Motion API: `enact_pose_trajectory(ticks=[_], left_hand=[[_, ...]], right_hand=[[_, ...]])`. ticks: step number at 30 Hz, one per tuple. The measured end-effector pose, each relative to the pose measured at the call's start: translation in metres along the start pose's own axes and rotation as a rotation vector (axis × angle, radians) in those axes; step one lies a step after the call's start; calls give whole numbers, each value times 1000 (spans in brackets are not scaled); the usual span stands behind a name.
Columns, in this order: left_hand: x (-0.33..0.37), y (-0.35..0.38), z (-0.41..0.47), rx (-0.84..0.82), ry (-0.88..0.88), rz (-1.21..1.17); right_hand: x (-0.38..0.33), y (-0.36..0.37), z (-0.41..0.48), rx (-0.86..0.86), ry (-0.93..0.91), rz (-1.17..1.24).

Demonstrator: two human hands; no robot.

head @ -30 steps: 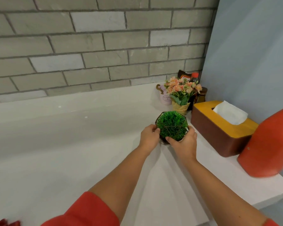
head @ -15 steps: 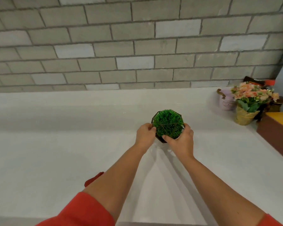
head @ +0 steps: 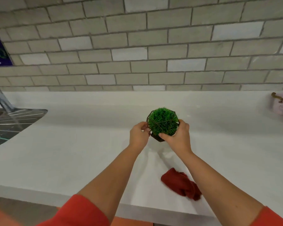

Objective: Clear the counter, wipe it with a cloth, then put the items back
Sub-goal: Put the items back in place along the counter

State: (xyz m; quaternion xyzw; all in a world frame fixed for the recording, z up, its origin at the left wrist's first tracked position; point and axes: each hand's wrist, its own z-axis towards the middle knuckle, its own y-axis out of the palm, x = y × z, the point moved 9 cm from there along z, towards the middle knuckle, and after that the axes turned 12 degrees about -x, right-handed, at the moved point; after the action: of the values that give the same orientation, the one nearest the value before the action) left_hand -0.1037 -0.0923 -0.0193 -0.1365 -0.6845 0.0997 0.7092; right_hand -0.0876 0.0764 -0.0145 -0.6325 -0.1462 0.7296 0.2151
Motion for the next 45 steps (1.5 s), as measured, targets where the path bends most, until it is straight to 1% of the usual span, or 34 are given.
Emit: enact_pose_trajectory(ticks=[7, 15, 19, 24, 31, 36, 45], left_hand=[[-30, -55, 15, 46, -24, -36], [-60, -120, 51, 163, -94, -78], [-82, -155, 66, 232, -114, -101], [-104, -189, 100, 229, -123, -126], [-140, -248, 164, 176, -166, -101], [-163, -290, 205, 185, -164, -90], [-192, -321, 250, 165, -188, -147]], right_hand=[[-21, 58, 29, -126, -5, -67], [-47, 129, 92, -352, -13, -127], [-61, 165, 115, -406, -33, -165], [-64, 206, 148, -443, 40, -143], [-71, 278, 197, -436, 141, -67], [-81, 324, 232, -406, 174, -16], [-88, 373, 273, -327, 194, -46]])
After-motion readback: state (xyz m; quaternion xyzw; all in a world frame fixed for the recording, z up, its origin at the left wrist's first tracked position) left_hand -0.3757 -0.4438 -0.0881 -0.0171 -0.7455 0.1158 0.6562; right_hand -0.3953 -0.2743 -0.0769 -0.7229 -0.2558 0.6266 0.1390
